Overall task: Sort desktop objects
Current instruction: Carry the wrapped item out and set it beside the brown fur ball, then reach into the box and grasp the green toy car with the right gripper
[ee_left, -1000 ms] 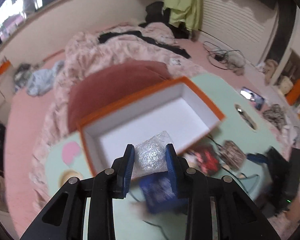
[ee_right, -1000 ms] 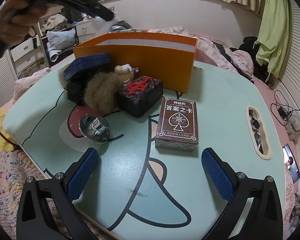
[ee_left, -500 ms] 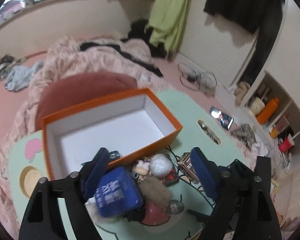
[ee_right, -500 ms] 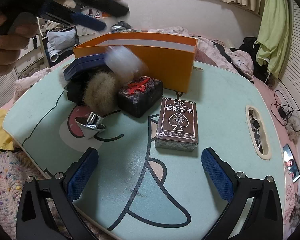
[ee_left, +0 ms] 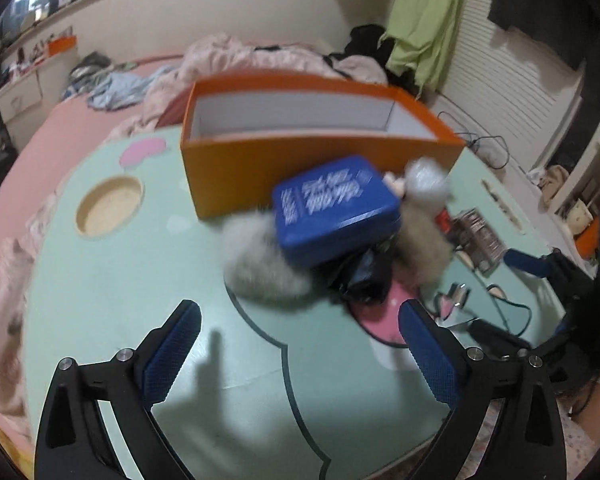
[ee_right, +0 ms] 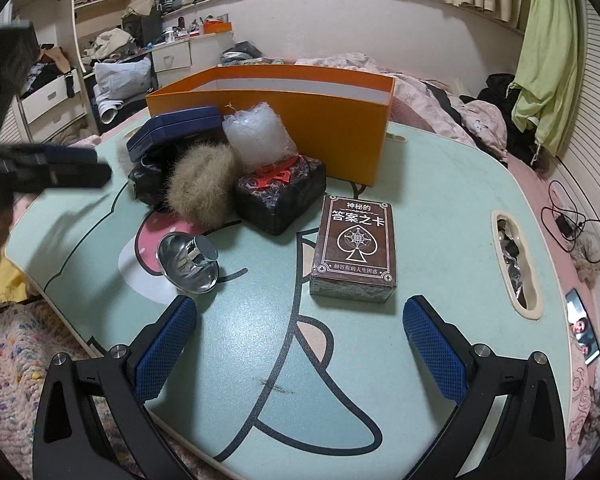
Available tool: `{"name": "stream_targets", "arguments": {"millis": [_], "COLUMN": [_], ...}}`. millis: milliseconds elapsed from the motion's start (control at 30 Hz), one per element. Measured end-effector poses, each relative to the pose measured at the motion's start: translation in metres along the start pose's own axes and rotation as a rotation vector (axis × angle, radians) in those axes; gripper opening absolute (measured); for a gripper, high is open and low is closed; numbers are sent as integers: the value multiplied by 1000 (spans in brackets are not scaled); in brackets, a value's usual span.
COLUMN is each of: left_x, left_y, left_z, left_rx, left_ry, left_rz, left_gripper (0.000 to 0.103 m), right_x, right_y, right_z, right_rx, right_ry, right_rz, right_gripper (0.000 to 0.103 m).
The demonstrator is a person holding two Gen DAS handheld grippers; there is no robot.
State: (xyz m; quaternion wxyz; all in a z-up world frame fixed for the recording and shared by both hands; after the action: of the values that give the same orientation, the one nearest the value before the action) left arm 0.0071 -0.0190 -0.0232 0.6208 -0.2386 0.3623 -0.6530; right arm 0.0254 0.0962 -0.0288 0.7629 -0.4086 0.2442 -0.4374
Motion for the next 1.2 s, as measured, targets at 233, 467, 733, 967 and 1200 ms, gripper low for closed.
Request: {"name": "stream_targets", "arguments": {"millis": [233,467,733,967,1200], "left_x": [-9,-12,-10,-10,-10], "left_y": [15,14,16,16,16], "left_z": [-19,-23,-21,-21,-22], "left_rx": [25,7,-8,-9,-10], "left_ry": [-82,-63,-58,-57,-58], "left_rz": [-105,-119,-122,-122,-122], "left_gripper": [103,103,103,103,103], "right_x": [-5,-5,0,3,-9], "right_y": [0,1,1,-60,-137], "right_z": [0,1,5,25,-16], "right_rx": [-1,0,4,-70,6], "right_ry": [18,21,33,-52,106], "right_rz": [-10,-8,16,-146,-195], "right_gripper": [103,103,103,103,103]}}
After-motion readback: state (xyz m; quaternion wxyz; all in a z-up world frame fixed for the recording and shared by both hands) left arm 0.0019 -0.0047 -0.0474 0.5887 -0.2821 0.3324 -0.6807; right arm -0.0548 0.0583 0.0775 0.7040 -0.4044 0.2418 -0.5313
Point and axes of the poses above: each gripper's, at about its wrist camera, not at the fingertips, and z roughly against the way its jaws point, x to its left, y to its underside, the point moved 6 cm from there along -z, roughly the way its jaws point, and after that the axes turned 13 degrees about -x, right-handed, at the moved point
